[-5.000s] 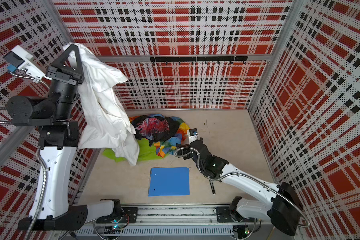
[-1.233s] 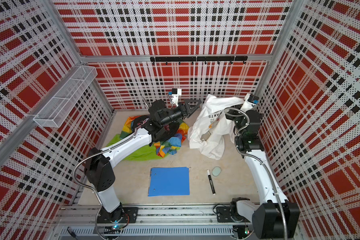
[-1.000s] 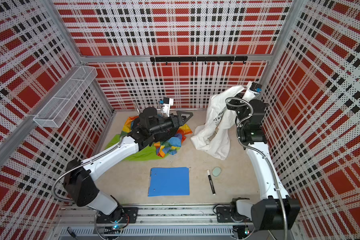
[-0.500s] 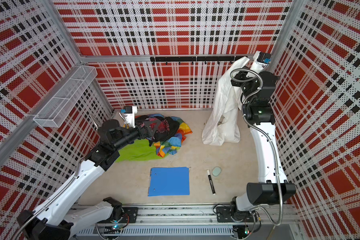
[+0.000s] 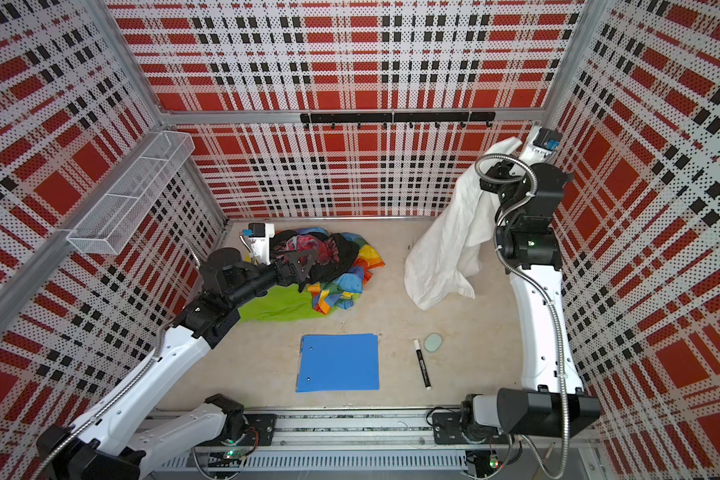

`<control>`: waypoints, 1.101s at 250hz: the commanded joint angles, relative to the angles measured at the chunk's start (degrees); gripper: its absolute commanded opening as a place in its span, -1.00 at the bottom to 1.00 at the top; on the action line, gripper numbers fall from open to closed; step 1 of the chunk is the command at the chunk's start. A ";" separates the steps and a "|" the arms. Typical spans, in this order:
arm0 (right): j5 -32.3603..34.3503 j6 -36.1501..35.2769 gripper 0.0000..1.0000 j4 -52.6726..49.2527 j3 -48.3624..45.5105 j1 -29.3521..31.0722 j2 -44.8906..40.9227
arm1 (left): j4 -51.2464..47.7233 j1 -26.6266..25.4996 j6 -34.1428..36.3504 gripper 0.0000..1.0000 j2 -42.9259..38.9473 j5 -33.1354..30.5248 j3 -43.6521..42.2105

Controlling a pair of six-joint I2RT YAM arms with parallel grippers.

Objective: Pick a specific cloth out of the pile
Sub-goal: 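Lower the white shirt onto the clear table with the right gripper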

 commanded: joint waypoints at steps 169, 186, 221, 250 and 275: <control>-10.12 9.02 -1.00 10.00 -33.02 -0.07 1.07 | 2.49 0.25 -0.81 0.99 -0.80 -0.48 -2.67; -8.79 9.16 -1.00 10.27 -34.65 -0.07 2.73 | 2.70 0.28 -1.00 0.98 -0.84 -0.54 -3.08; -6.57 9.76 -1.00 10.12 -36.05 -0.07 6.41 | 2.85 0.40 -1.32 0.98 -1.30 -0.62 -3.97; -9.68 10.50 -1.00 13.02 -37.15 0.32 10.76 | 3.79 1.01 -1.97 0.98 -1.76 -0.15 -5.03; -10.04 10.91 -1.00 16.01 -38.55 0.97 15.08 | 4.35 1.23 -2.51 0.98 -1.81 0.13 -5.47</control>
